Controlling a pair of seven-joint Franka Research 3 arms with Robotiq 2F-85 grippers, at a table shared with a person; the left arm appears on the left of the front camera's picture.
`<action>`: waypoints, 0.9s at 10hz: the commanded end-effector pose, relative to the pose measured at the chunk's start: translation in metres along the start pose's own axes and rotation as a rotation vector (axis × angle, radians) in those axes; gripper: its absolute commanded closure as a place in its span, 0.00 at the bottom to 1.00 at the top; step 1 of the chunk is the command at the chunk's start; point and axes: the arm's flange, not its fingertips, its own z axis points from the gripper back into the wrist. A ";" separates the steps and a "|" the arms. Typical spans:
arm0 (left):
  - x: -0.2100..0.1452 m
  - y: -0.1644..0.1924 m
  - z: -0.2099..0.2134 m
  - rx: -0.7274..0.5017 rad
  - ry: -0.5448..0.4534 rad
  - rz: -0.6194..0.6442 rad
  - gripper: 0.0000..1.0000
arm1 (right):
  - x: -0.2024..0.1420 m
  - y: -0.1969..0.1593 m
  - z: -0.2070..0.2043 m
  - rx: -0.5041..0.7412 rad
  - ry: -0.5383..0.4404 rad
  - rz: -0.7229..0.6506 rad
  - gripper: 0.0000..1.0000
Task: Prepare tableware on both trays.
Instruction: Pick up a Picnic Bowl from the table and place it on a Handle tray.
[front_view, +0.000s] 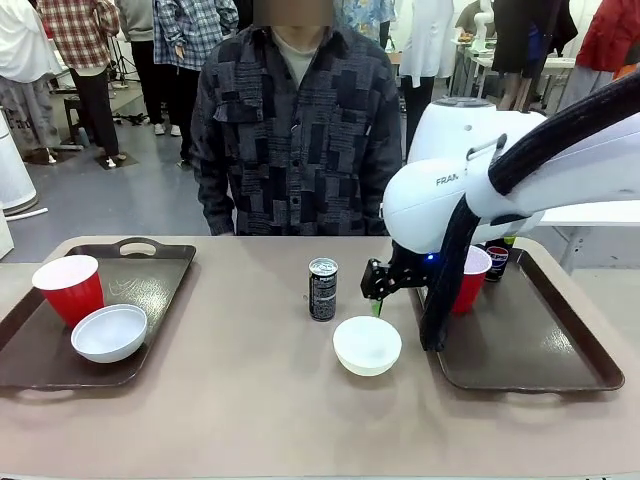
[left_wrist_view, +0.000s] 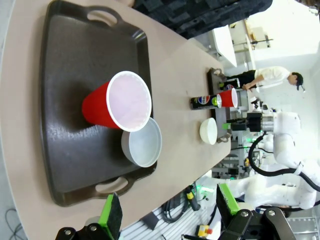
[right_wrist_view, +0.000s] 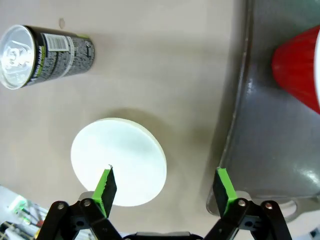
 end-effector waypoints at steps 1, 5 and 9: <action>0.000 0.001 0.001 -0.011 -0.020 -0.012 0.00 | 0.013 0.014 -0.012 -0.053 -0.009 0.006 0.00; 0.000 0.001 0.001 -0.011 -0.020 -0.012 0.00 | 0.014 0.021 -0.034 -0.036 0.018 0.160 0.00; 0.000 0.001 0.001 -0.011 -0.020 -0.012 0.00 | -0.056 0.001 0.035 -0.029 0.104 0.258 0.00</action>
